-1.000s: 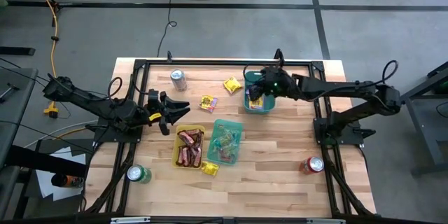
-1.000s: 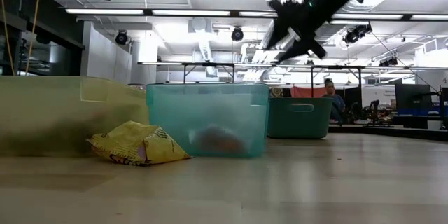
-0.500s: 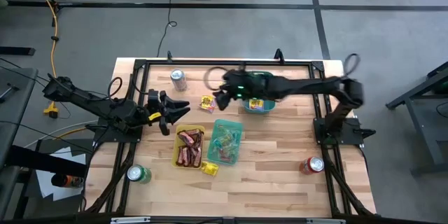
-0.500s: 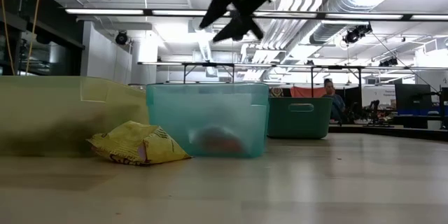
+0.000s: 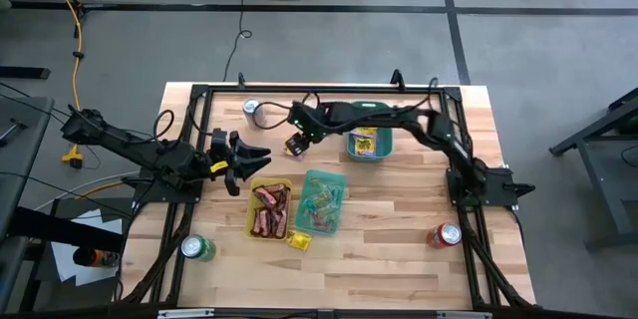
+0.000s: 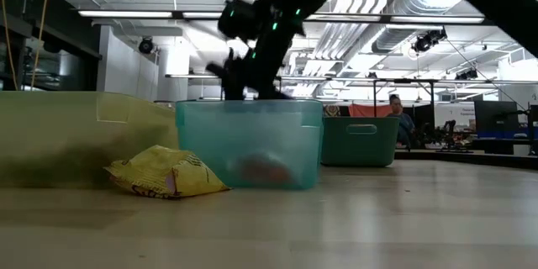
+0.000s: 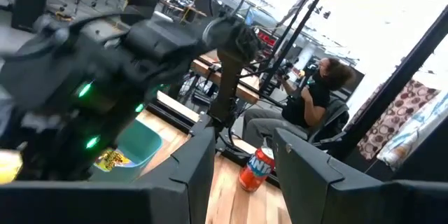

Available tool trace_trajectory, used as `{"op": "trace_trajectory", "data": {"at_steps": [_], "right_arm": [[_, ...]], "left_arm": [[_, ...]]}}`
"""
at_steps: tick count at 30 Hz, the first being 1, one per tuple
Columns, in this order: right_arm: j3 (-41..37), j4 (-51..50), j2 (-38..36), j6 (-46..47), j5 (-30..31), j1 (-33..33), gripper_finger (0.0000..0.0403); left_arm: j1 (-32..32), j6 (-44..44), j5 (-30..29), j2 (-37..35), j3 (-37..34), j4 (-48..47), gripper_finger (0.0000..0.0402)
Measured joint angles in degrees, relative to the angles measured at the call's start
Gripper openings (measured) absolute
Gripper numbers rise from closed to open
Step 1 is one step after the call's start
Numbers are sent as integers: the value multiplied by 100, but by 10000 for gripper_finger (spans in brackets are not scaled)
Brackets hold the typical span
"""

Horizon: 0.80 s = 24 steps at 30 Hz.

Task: Sort candy
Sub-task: Put the yellow candy into the blue bin

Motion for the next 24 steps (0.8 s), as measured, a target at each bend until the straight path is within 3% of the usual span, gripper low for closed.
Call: {"op": "trace_trajectory", "data": {"at_steps": [7,14,17,21,24], "right_arm": [[194,21,750,277,430,17,211],[199,134,880,23,775,172,196],[190,97,848,-275,873,219,142],[184,-131,647,-871,808,259,21],[181,-266,254,-1264,870,282,20]], "left_arm": [[2,-176,-45,0,0,-4,131],[2,-185,-49,0,0,-4,131],[2,-185,-53,0,0,-2,131],[2,-185,-53,-2,0,-2,131],[0,-181,-56,0,0,5,131]]}}
